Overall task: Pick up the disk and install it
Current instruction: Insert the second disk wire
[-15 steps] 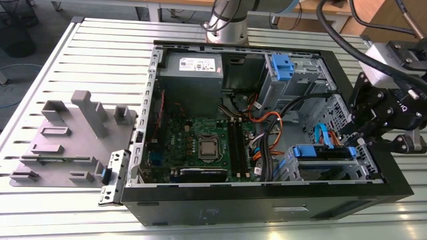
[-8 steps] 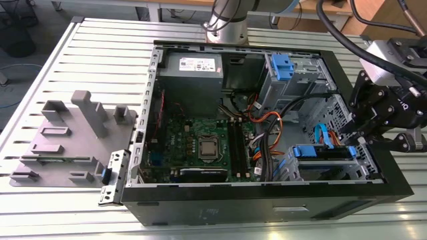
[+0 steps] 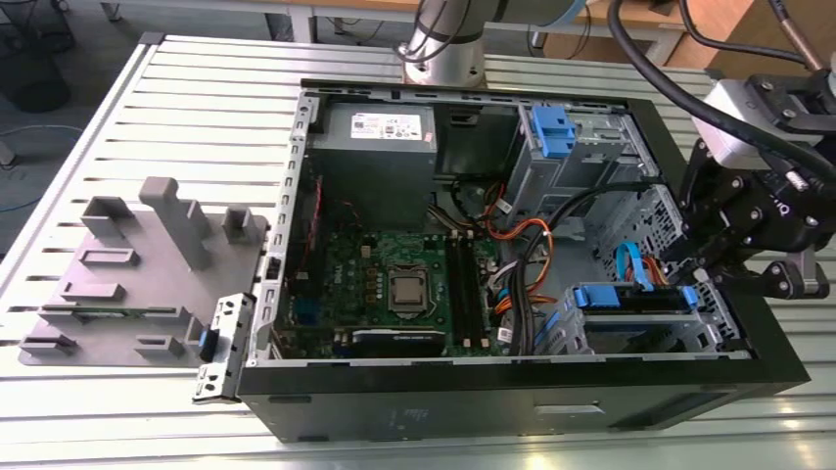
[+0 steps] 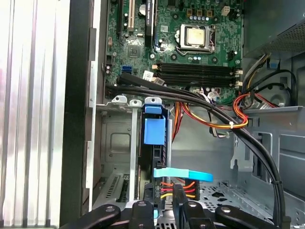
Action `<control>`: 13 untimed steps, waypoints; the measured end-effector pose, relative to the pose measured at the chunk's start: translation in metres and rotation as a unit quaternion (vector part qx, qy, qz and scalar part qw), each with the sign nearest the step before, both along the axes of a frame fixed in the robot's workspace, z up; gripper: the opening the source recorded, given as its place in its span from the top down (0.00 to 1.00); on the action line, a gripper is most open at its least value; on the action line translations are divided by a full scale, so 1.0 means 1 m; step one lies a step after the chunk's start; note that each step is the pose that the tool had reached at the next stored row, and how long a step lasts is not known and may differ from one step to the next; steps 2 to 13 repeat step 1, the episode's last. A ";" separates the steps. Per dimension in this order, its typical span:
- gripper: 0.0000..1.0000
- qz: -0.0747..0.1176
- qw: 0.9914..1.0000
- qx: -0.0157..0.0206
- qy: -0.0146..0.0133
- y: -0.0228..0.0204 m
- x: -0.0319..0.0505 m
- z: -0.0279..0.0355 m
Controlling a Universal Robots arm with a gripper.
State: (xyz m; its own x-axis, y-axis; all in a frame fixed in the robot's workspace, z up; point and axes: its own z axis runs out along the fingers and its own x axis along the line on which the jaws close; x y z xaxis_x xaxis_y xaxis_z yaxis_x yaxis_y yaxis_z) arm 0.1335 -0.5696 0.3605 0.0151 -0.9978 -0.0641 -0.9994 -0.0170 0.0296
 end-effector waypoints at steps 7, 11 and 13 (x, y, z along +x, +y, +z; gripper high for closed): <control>0.70 0.000 1.000 0.000 0.000 0.0000 -0.0001 0.0000; 0.70 0.000 1.000 0.000 0.000 0.0000 -0.0001 0.0000; 0.70 0.000 1.000 0.000 0.000 0.0000 -0.0001 0.0000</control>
